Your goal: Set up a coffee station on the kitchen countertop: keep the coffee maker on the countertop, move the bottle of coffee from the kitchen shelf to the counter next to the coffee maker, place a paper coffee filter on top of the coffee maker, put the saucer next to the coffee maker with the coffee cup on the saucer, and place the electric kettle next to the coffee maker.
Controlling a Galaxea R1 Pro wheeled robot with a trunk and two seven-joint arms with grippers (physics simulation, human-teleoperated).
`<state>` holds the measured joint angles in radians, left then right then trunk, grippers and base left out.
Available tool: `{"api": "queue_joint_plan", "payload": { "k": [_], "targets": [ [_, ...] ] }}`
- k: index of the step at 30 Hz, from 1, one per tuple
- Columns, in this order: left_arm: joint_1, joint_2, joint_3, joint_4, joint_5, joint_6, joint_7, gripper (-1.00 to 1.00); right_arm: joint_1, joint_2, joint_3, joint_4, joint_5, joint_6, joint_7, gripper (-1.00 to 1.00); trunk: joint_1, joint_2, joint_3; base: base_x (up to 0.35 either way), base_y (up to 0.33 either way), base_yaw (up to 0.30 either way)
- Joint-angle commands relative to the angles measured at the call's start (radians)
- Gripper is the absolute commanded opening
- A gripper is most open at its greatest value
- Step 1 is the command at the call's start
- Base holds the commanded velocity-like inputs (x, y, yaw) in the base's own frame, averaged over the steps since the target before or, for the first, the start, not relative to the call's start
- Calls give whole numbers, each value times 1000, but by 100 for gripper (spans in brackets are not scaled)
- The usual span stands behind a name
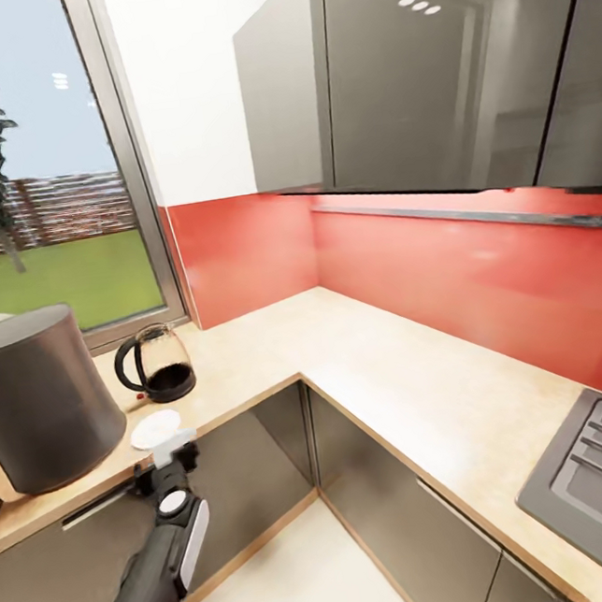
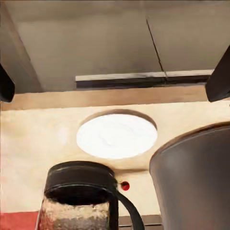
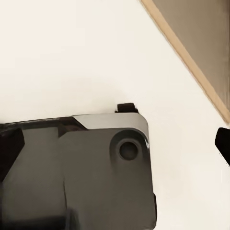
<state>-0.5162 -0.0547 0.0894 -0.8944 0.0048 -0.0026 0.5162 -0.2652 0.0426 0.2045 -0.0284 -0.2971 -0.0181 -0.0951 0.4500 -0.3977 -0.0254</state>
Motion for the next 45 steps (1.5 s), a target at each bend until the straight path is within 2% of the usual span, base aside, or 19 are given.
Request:
{"api": "queue_joint_plan", "payload": {
  "k": [1, 4, 8, 11, 13, 15, 17, 19, 23, 25, 29, 36, 41, 45],
  "targets": [
    [28, 0, 2, -1, 0, 0, -74, 100, 0, 0, 8, 1, -10, -14, -3, 100, 0, -2, -2, -312, -91, 0],
    [85, 1, 1, -2, -3, -2, -176, 100, 0, -1, 8, 2, -10, -23, -3, 100, 0, -2, -2, -313, -75, 0],
    [192, 3, 0, 1, -13, -1, -302, 100, 0, -1, 9, 2, -10, -26, -3, 100, 0, -2, -2, -302, -15, 0],
    [273, 9, 0, 14, -52, -1, -372, 100, -1, 0, 9, 2, -10, -26, -3, 100, 0, -2, -2, -221, -3, 0],
    [307, 10, 0, 36, -80, -1, -388, 100, -1, 0, 9, 2, -10, -27, -3, 100, 0, -2, -2, -160, -1, 0],
    [346, 14, 0, 92, -120, -2, -399, 100, -1, 0, 9, 2, -10, -27, -3, 100, 0, -2, -2, -72, 0, 0],
    [361, 18, 1, 138, -135, -1, -401, 100, 0, 0, 8, 1, -10, -27, -3, 100, 0, -2, -2, -28, 0, 0],
    [371, 41, 1, 238, -154, 0, -403, 100, 0, 0, 8, 0, -12, -27, -3, 100, 0, -2, -2, -10, 0, 0],
    [375, 82, 1, 372, -165, 1, -403, 100, -1, 0, 7, -1, -14, -26, -3, 100, 0, -2, -2, -4, 0, 0],
    [376, 111, 1, 490, -168, 1, -401, 100, -1, 0, 6, -1, -14, -26, -3, 100, 0, -2, -2, -1, 0, 3],
    [376, 143, 2, 664, -168, 0, -395, 100, 0, 0, 7, -1, -13, -26, -2, 100, 0, -2, -5, 0, 0, 97],
    [389, 168, 3, 794, -165, 1, -392, 100, -1, 1, 8, 1, -11, -24, -1, 100, 0, -2, -11, 0, 0, 191],
    [414, 193, 3, 815, -166, 12, -391, 100, -1, 0, 7, 0, -10, -22, 0, 100, 0, -2, -16, 0, 0, 238],
    [420, 198, 2, 819, -166, 16, -377, 100, -1, 2, 8, 1, -9, -22, -1, 100, 0, -2, -19, 0, 0, 248]
  ]
}}
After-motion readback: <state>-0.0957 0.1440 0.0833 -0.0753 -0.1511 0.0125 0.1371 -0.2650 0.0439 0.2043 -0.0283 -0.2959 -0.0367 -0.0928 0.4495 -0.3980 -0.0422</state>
